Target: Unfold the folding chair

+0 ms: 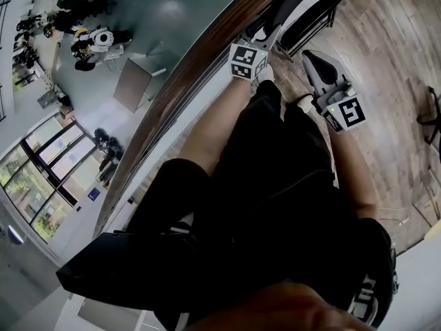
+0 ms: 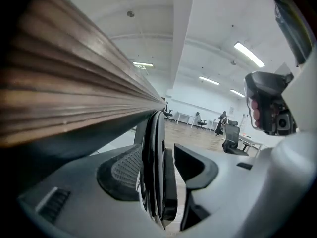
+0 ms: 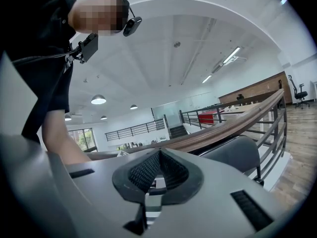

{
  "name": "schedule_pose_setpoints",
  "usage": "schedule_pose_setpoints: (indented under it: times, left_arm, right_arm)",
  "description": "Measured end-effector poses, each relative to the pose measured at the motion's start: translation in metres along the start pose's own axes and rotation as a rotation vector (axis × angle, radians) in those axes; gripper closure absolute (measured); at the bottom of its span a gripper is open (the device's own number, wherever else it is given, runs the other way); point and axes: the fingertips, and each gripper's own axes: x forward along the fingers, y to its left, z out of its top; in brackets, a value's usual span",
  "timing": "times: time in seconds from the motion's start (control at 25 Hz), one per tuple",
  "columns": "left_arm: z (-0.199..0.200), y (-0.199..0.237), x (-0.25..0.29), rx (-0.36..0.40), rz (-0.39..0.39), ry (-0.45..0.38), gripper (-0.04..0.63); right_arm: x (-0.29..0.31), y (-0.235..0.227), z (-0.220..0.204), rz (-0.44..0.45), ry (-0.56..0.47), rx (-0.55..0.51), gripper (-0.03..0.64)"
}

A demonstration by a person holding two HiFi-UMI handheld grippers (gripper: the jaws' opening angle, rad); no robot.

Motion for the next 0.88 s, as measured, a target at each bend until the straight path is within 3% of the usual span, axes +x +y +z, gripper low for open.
schedule_pose_setpoints:
  times: [0.56,0.68,0.88]
  left_arm:
    - [-0.003,0.012,0.030,-0.024,-0.019,0.010,0.407]
    - [0.001,0.012,0.032,-0.003,-0.022,0.001,0.445]
    - [0.002,0.012,0.033,-0.003,-0.024,0.007,0.454]
  right_arm:
    - [-0.023,-0.007,-0.015,-0.098,0.020,0.049,0.611]
    - [-0.028,-0.006,-0.020,-0.115,0.027,0.055,0.611]
    - [-0.035,-0.015,-0.029,-0.162,0.034,0.084,0.611]
